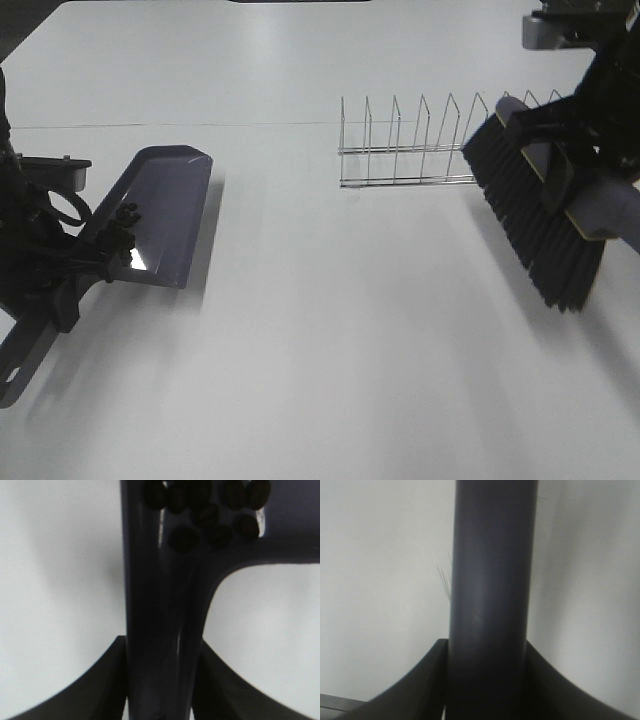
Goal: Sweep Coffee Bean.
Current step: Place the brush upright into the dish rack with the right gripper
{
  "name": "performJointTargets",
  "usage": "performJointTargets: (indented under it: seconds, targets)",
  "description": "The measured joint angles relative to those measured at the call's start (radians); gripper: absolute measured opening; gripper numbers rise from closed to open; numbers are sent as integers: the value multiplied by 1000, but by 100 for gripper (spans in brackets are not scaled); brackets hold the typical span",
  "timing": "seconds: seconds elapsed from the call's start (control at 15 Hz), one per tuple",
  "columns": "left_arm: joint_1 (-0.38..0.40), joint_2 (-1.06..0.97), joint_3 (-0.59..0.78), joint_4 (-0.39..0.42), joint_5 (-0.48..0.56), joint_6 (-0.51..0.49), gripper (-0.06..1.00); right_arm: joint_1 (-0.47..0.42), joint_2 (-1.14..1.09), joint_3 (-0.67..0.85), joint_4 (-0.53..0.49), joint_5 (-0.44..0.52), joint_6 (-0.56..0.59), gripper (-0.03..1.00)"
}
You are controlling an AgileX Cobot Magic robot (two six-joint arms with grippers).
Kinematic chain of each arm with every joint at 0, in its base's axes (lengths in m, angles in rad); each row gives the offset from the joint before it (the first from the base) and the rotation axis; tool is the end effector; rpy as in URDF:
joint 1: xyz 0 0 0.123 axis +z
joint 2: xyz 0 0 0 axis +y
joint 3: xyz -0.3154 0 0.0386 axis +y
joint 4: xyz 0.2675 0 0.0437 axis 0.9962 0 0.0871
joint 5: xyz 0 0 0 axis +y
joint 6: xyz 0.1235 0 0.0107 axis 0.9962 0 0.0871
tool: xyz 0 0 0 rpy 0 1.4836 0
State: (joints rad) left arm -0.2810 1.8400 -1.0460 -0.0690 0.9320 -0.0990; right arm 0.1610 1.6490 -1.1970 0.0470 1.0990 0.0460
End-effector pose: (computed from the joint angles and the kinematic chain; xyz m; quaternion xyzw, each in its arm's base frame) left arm 0.3165 -0.0985 0.1331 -0.0694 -0.9966 0.0201 0.0385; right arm 0.3309 0.0590 0.2337 -0.0478 0.9972 0.0269 0.0510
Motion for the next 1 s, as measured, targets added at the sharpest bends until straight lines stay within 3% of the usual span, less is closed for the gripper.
performJointTargets:
  seconds: [0.27, 0.47, 1.0]
  targets:
    - [0, 0, 0, -1, 0, 0, 33, -32, 15, 52, -115, -62, 58, 31]
    - [0, 0, 0, -2, 0, 0, 33, -32, 78, 2, -200, -39, 111, 31]
    - [0, 0, 0, -26, -1, 0, 33, -32, 303, -241, -206, 41, 120, 31]
